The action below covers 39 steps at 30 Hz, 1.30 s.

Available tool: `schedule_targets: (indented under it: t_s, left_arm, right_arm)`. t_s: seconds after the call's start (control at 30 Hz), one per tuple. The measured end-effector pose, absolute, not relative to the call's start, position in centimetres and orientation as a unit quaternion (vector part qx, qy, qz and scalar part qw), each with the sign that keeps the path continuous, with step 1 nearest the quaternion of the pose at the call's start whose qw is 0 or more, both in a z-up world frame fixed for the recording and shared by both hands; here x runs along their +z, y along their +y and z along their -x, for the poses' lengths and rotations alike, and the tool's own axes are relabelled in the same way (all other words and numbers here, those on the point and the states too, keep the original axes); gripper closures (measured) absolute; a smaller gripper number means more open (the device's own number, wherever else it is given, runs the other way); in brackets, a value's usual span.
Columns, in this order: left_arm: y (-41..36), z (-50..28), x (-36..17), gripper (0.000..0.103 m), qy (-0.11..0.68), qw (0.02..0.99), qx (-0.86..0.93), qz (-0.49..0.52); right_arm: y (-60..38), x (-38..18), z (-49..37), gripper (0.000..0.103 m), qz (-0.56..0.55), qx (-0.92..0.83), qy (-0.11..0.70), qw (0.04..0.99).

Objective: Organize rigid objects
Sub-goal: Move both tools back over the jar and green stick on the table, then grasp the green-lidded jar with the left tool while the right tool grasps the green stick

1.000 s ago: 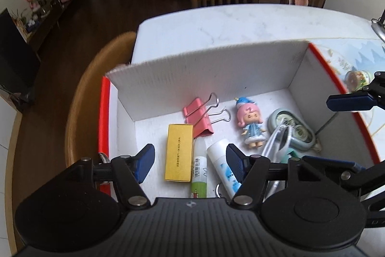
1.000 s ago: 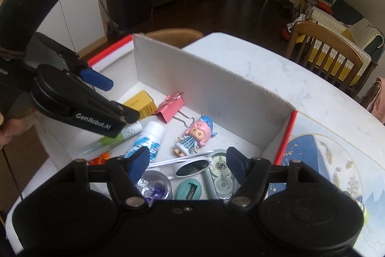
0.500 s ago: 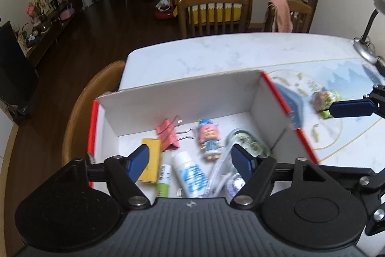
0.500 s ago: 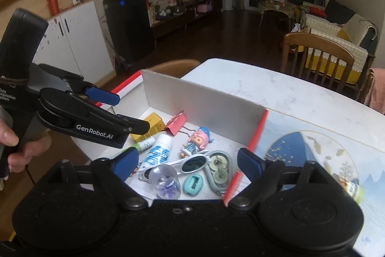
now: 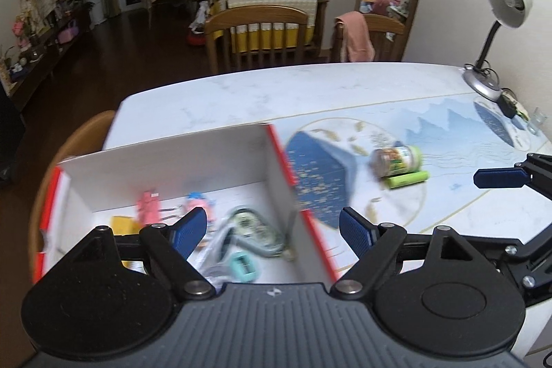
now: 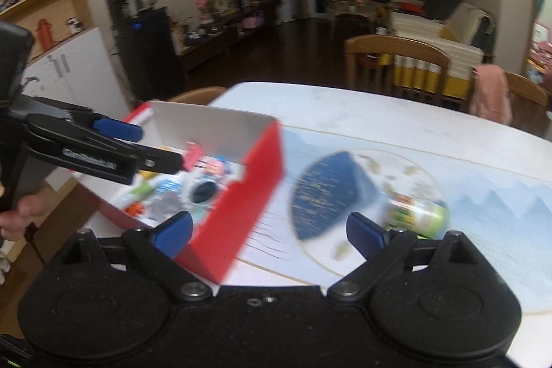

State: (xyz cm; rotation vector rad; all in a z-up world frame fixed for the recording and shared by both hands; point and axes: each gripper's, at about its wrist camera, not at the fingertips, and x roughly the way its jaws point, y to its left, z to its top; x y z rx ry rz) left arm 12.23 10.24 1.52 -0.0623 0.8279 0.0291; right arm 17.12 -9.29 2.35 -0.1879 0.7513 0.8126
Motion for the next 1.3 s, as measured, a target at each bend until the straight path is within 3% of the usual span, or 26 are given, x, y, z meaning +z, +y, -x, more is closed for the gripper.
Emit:
schedule_targets:
  t_s: [0.17, 0.9, 1.3]
  left_arm:
    - [6.6, -14.3, 0.8, 0.005, 0.407, 0.913, -0.001, 0.030]
    - [-6.2, -28.9, -6.8, 0.004, 0.469, 0.883, -0.010, -0.008]
    - [-8.9, -33.5, -10.6, 0.004, 0.493, 0.869, 0.005, -0.023]
  right_arm:
    - [-13.2, 1.2, -18.7, 0.007, 0.081, 0.351, 0.369, 0.857]
    - [-18.4, -6.9, -27.5, 0.010, 0.157, 0.357, 0.383, 0.837]
    - [-17.9, -10.5, -31.2, 0.020, 0.200, 0.399, 0.393, 0.804]
